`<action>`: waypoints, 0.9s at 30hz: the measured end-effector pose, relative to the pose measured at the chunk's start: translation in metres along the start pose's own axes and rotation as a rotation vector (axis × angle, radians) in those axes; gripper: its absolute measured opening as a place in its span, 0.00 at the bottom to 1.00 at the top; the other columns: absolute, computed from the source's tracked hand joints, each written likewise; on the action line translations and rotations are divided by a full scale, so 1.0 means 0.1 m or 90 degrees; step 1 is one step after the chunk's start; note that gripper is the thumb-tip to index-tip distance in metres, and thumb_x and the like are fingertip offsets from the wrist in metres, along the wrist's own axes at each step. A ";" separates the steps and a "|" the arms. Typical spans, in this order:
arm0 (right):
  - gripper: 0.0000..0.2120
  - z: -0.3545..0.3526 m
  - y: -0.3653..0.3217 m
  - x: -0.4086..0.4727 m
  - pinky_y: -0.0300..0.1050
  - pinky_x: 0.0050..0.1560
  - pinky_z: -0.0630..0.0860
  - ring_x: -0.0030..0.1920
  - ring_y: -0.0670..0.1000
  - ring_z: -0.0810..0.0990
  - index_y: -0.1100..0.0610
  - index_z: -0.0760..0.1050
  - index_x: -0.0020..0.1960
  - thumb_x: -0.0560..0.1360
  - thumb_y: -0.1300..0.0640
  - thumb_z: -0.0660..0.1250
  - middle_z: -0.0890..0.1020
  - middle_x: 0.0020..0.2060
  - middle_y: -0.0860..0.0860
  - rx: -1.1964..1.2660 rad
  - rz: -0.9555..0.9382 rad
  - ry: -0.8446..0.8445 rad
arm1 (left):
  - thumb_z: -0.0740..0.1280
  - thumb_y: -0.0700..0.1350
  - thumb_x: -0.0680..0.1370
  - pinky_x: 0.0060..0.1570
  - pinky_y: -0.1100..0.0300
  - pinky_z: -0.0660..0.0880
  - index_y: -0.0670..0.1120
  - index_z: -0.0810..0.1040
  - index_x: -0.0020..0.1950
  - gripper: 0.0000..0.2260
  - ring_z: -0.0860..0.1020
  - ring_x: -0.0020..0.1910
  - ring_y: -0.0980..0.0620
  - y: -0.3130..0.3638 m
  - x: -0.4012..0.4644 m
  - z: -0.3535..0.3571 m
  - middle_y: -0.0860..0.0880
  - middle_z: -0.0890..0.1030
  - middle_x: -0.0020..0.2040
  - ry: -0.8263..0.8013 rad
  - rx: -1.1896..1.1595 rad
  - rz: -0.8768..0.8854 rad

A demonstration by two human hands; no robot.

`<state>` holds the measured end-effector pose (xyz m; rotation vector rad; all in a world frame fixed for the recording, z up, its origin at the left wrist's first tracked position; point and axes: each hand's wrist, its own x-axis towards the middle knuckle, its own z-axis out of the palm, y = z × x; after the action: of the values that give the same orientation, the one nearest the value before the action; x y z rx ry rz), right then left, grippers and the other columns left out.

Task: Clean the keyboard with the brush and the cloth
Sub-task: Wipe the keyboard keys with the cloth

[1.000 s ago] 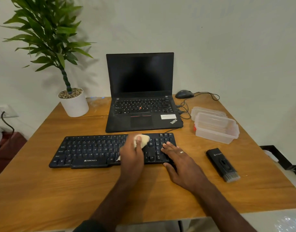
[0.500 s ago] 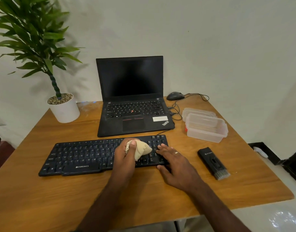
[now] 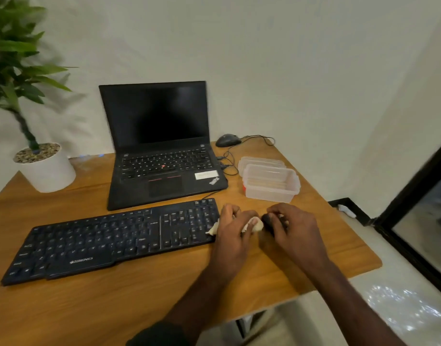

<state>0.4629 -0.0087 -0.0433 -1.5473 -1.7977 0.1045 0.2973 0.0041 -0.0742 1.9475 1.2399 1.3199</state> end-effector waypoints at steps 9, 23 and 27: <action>0.05 -0.11 0.26 -0.10 0.43 0.46 0.80 0.43 0.43 0.81 0.52 0.83 0.51 0.79 0.57 0.68 0.85 0.45 0.46 -0.012 0.065 -0.041 | 0.63 0.47 0.81 0.56 0.49 0.68 0.53 0.82 0.54 0.08 0.72 0.54 0.51 -0.02 0.01 0.32 0.53 0.77 0.52 -0.213 0.143 0.054; 0.07 0.25 -0.23 0.13 0.39 0.52 0.78 0.48 0.43 0.80 0.52 0.83 0.55 0.78 0.57 0.70 0.84 0.49 0.45 0.027 0.011 -0.113 | 0.74 0.48 0.75 0.48 0.68 0.75 0.55 0.76 0.57 0.13 0.76 0.52 0.64 -0.22 -0.17 -1.07 0.60 0.77 0.52 -0.034 0.105 -0.049; 0.10 0.52 -0.57 0.16 0.42 0.56 0.78 0.52 0.43 0.79 0.50 0.80 0.59 0.78 0.54 0.69 0.82 0.53 0.45 0.054 0.005 -0.171 | 0.73 0.49 0.75 0.49 0.57 0.75 0.50 0.78 0.56 0.12 0.78 0.50 0.54 -0.52 -0.41 -2.19 0.51 0.79 0.51 0.219 0.261 -0.213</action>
<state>0.3866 0.0106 -0.0438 -1.5368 -1.9659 0.4055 0.0732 -0.0282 -0.0416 1.6936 2.0406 1.3340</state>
